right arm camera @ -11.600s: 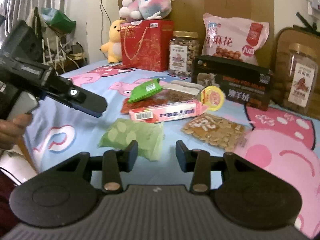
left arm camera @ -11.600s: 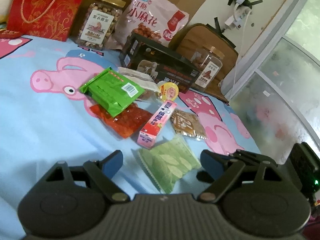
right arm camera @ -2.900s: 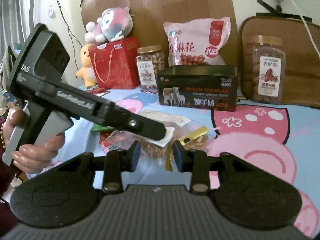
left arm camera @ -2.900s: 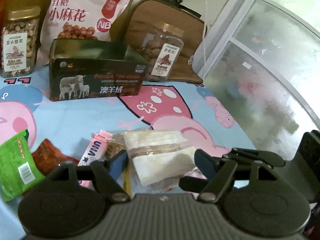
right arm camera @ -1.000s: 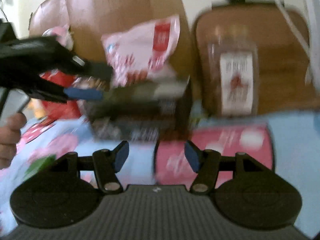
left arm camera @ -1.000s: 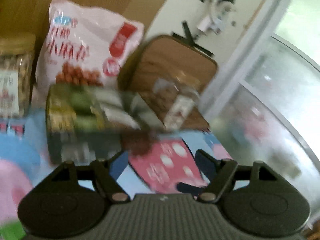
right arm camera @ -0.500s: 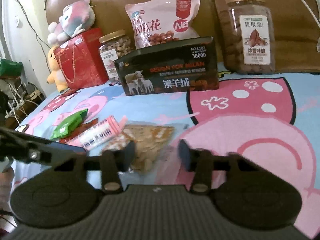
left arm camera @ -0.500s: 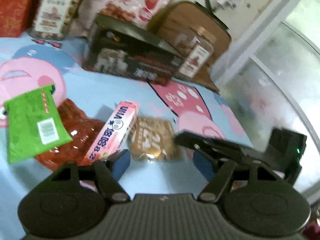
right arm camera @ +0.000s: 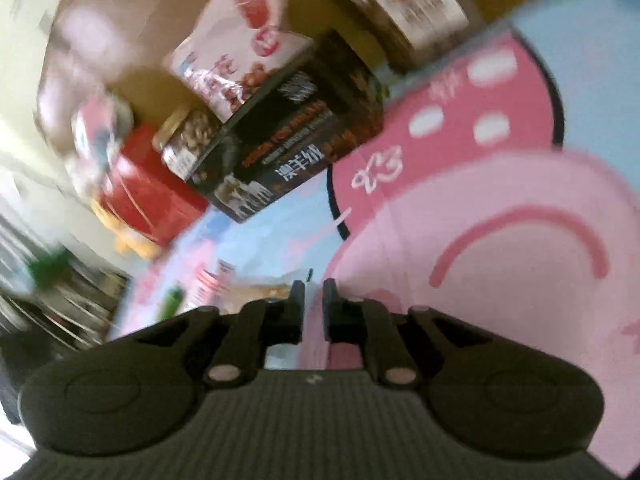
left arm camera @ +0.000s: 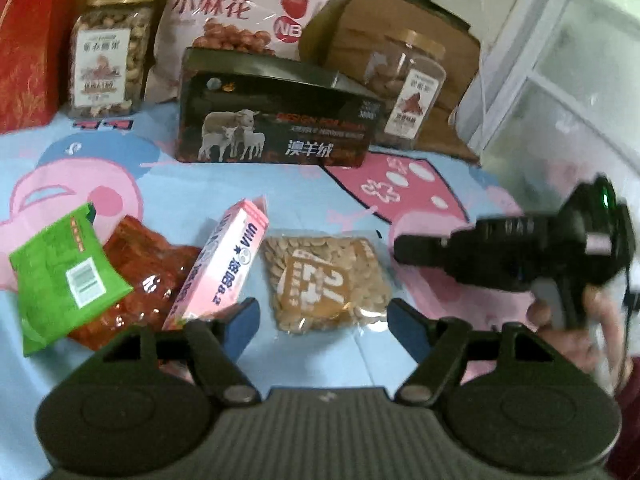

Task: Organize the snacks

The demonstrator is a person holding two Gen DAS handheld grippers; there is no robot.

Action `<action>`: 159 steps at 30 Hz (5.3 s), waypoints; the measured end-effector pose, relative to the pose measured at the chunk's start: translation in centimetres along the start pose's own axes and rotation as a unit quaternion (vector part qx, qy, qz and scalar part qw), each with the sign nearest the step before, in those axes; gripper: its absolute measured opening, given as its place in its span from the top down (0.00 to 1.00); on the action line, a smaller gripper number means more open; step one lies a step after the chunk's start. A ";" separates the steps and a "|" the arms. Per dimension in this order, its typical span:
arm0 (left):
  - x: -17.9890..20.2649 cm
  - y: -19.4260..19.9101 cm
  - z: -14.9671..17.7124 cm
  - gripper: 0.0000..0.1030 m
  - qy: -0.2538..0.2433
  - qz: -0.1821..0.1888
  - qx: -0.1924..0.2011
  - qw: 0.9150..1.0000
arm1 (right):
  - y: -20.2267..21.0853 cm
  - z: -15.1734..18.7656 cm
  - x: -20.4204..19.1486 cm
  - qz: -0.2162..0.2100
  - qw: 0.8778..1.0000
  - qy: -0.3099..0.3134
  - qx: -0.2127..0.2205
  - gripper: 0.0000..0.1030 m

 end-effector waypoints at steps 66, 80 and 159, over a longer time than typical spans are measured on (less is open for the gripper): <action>-4.0 -4.5 -18.3 0.61 0.054 -0.003 0.055 0.997 | -8.9 -10.7 -10.0 -0.019 0.980 0.193 0.046 0.82; -5.5 -1.7 -16.3 0.45 0.045 -0.036 0.084 0.995 | -7.3 -9.3 -8.7 0.078 0.958 0.252 0.112 0.56; -4.2 -3.7 -20.2 0.69 0.105 0.053 0.061 0.991 | -8.8 -7.1 -13.6 0.026 0.941 0.337 0.022 0.75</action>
Point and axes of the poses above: each gripper's, at about its wrist camera, not at the fingertips, and y roughly against the way its jaws point, x to its right, z to its underside, the point moved 5 cm from there along -y, roughly the way its jaws point, and after that the axes turned 10 degrees about -z, right-handed, at the moved point
